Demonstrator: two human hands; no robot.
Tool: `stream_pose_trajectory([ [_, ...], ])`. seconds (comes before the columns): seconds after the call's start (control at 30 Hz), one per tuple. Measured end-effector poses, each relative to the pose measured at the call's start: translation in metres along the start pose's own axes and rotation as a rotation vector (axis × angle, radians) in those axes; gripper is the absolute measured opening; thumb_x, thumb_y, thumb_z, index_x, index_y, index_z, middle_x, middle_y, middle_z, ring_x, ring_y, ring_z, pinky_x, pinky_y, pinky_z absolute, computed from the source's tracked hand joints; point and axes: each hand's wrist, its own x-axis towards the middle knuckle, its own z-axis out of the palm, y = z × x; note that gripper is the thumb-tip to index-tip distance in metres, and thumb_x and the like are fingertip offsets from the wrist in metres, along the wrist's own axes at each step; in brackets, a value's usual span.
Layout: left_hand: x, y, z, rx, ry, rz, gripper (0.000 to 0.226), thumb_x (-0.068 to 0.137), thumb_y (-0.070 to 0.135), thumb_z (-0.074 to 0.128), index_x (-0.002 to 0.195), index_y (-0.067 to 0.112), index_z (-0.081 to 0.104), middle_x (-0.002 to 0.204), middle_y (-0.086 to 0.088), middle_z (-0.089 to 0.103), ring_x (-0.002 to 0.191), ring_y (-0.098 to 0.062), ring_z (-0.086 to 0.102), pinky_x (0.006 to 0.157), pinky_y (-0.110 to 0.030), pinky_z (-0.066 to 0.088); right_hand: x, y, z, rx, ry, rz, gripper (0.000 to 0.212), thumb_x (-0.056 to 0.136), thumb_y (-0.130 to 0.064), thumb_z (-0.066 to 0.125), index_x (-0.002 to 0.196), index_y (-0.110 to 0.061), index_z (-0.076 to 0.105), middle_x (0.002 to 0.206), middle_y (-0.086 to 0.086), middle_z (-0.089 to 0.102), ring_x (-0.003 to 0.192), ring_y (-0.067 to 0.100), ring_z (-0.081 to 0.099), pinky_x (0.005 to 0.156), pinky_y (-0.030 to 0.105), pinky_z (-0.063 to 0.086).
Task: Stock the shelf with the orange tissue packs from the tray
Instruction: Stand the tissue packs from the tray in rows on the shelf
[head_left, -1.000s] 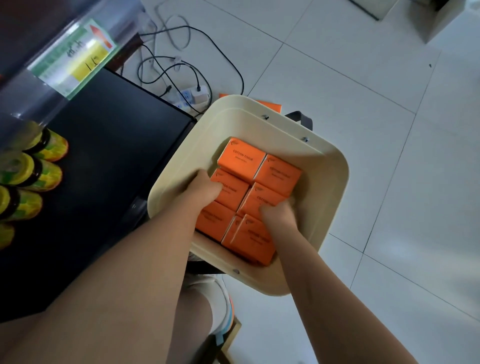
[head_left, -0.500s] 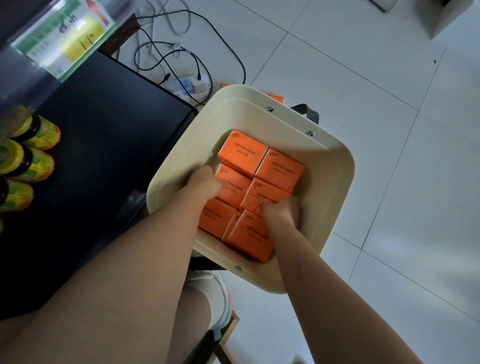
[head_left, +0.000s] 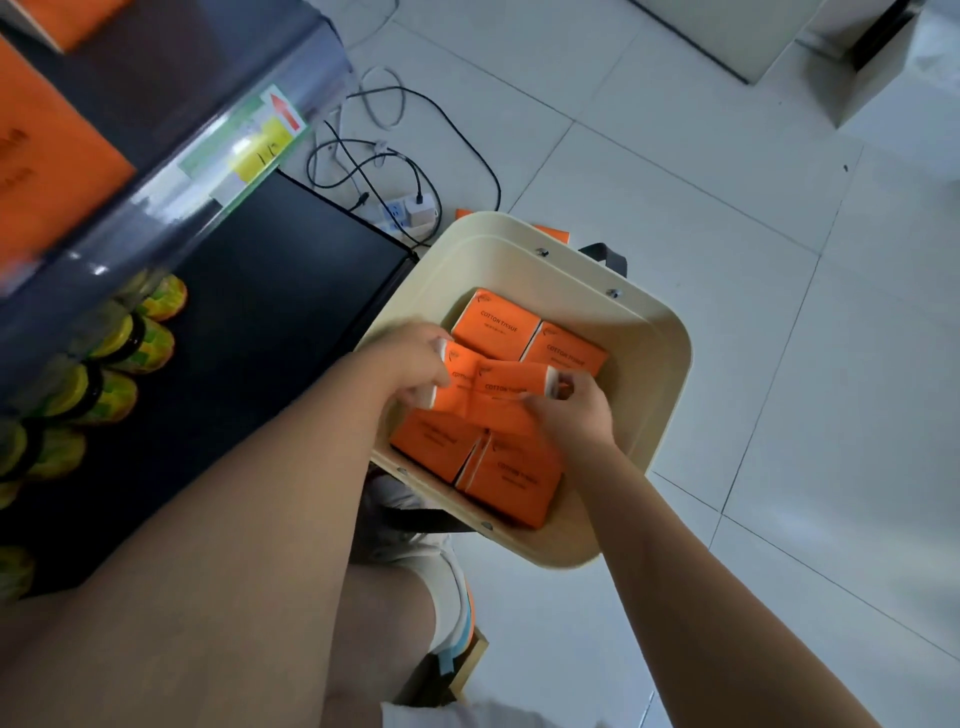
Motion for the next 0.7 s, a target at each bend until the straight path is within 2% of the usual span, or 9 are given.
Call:
stream_pose_trajectory([
  [0.07, -0.018, 0.008, -0.013, -0.043, 0.006, -0.001, 0.06, 0.083, 0.0, 0.073, 0.132, 0.031, 0.058, 0.123, -0.009, 0.062, 0.096, -0.03, 0.07, 0.074, -0.042, 0.064, -0.006, -0.008, -0.015, 0.043, -0.045, -0.035, 0.049, 0.074, -0.035, 0.087, 0.116, -0.028, 0.061, 0.104, -0.006, 0.067, 0.095, 0.02, 0.07, 0.082, 0.047, 0.062],
  [0.17, -0.053, 0.025, -0.036, -0.043, 0.07, 0.03, 0.058, 0.082, 0.001, 0.07, 0.129, 0.033, 0.06, 0.122, -0.004, 0.06, 0.096, -0.025, 0.068, 0.077, -0.041, 0.063, -0.015, -0.027, -0.042, 0.158, -0.146, -0.107, 0.041, 0.077, -0.023, 0.088, 0.112, -0.023, 0.067, 0.104, 0.003, 0.074, 0.09, 0.025, 0.075, 0.078, 0.046, 0.064],
  [0.27, -0.093, 0.042, -0.065, -0.045, 0.138, 0.087, 0.051, 0.078, 0.002, 0.07, 0.115, 0.036, 0.061, 0.116, -0.002, 0.061, 0.101, -0.027, 0.066, 0.076, -0.045, 0.064, -0.026, -0.056, -0.069, 0.222, -0.265, -0.259, 0.034, 0.081, -0.015, 0.084, 0.112, -0.016, 0.07, 0.103, 0.007, 0.077, 0.093, 0.029, 0.076, 0.087, 0.051, 0.062],
  [0.4, -0.146, 0.061, -0.104, -0.14, 0.252, 0.194, 0.044, 0.084, 0.0, 0.071, 0.116, 0.029, 0.063, 0.113, -0.005, 0.066, 0.1, -0.027, 0.069, 0.072, -0.043, 0.064, -0.041, -0.101, -0.091, 0.338, -0.426, -0.429, 0.033, 0.085, -0.008, 0.078, 0.117, -0.006, 0.068, 0.112, 0.018, 0.074, 0.107, 0.04, 0.07, 0.098, 0.053, 0.055],
  [0.5, -0.182, 0.074, -0.12, -0.211, 0.347, 0.28, 0.041, 0.086, -0.001, 0.071, 0.111, 0.031, 0.064, 0.111, -0.006, 0.069, 0.096, -0.026, 0.072, 0.069, -0.041, 0.063, -0.056, -0.136, -0.098, 0.418, -0.515, -0.542, 0.033, 0.088, 0.0, 0.072, 0.12, 0.001, 0.065, 0.117, 0.027, 0.069, 0.107, 0.038, 0.069, 0.099, 0.052, 0.054],
  [0.6, -0.212, 0.084, -0.131, -0.248, 0.439, 0.347, 0.044, 0.085, -0.007, 0.069, 0.104, 0.033, 0.064, 0.109, -0.01, 0.07, 0.097, -0.028, 0.072, 0.073, -0.045, 0.064, -0.073, -0.167, -0.101, 0.456, -0.556, -0.638, 0.033, 0.088, 0.003, 0.07, 0.12, 0.002, 0.064, 0.115, 0.026, 0.071, 0.104, 0.037, 0.07, 0.095, 0.05, 0.055],
  [0.7, -0.237, 0.09, -0.142, -0.242, 0.531, 0.378, 0.043, 0.084, -0.009, 0.068, 0.111, 0.024, 0.066, 0.113, -0.003, 0.069, 0.1, -0.028, 0.072, 0.079, -0.053, 0.063, -0.085, -0.191, -0.103, 0.476, -0.583, -0.69, 0.034, 0.087, 0.005, 0.068, 0.121, 0.001, 0.065, 0.111, 0.023, 0.072, 0.101, 0.035, 0.071, 0.095, 0.05, 0.055],
])
